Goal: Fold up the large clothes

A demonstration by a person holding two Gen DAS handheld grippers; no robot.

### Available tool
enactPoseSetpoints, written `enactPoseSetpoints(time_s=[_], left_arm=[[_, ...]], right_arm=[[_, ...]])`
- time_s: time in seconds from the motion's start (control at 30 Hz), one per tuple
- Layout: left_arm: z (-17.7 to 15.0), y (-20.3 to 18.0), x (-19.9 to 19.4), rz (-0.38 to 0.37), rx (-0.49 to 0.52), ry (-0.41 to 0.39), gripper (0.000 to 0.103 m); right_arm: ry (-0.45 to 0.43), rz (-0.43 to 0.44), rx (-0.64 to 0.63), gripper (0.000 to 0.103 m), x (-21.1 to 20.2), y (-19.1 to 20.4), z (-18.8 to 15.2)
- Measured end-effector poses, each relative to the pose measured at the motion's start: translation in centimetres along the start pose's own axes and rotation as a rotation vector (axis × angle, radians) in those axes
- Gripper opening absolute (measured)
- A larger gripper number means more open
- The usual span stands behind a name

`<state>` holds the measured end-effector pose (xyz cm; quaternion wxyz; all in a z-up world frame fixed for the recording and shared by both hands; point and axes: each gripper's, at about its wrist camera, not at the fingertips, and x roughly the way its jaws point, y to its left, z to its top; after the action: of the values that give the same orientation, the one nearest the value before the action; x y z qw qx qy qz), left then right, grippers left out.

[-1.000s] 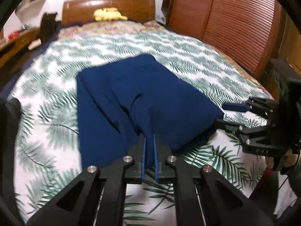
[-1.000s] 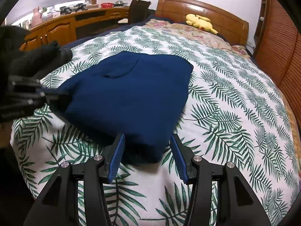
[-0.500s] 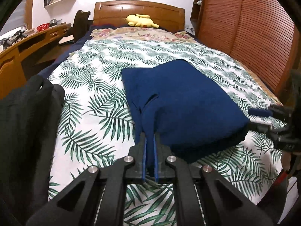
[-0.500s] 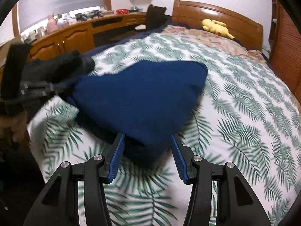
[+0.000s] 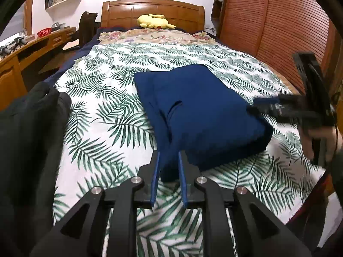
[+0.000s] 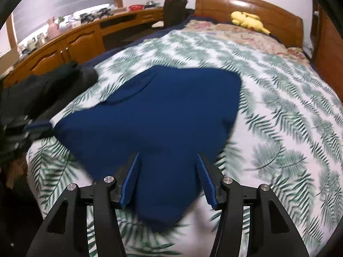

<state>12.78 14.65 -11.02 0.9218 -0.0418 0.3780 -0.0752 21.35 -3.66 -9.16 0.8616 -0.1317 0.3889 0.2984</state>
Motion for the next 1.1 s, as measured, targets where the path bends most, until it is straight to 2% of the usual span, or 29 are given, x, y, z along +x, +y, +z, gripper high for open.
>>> enactPoseSetpoints(time_s=[0.1,0.3,0.5,0.7,0.87,0.97,1.0,1.07,1.1], left_arm=[[-0.7,0.0,-0.1,0.012,-0.008,0.004,0.017],[-1.5,-0.3,0.9,0.038,-0.001,0.036,0.018],[-1.7,-0.5,2.5,0.043,0.006,0.075,0.019],[-1.6,-0.7,4.2,0.024,-0.008,0.114,0.019],[-1.7,-0.8,6.2,0.037,-0.019,0.157,0.019],[-1.5,-0.4,6.3,0.017,-0.058,0.147,0.019],[-1.5,-0.3,6.3,0.007,-0.063,0.142,0.019],[-1.3,-0.1,6.1,-0.032,-0.074,0.128,0.004],[-1.2,-0.1,5.7,-0.035,-0.082,0.112,0.004]], right_arm=[[-0.009,-0.034,0.017,0.058,0.8,-2.2,1.3],[0.021,-0.064,0.056,0.061,5.2,-6.8,4.7],[0.11,-0.055,0.123,0.064,10.1,-10.3,6.7],[0.126,-0.015,0.225,0.077,13.3,-12.7,7.4],[0.161,0.087,0.317,0.077,15.7,-13.9,7.8],[0.147,0.167,0.315,0.038,15.6,-13.2,7.9],[0.131,0.151,0.285,0.027,15.1,-12.5,8.1],[0.104,0.111,0.219,0.016,13.9,-11.4,8.2],[0.08,0.094,0.2,0.014,13.1,-10.9,8.3]])
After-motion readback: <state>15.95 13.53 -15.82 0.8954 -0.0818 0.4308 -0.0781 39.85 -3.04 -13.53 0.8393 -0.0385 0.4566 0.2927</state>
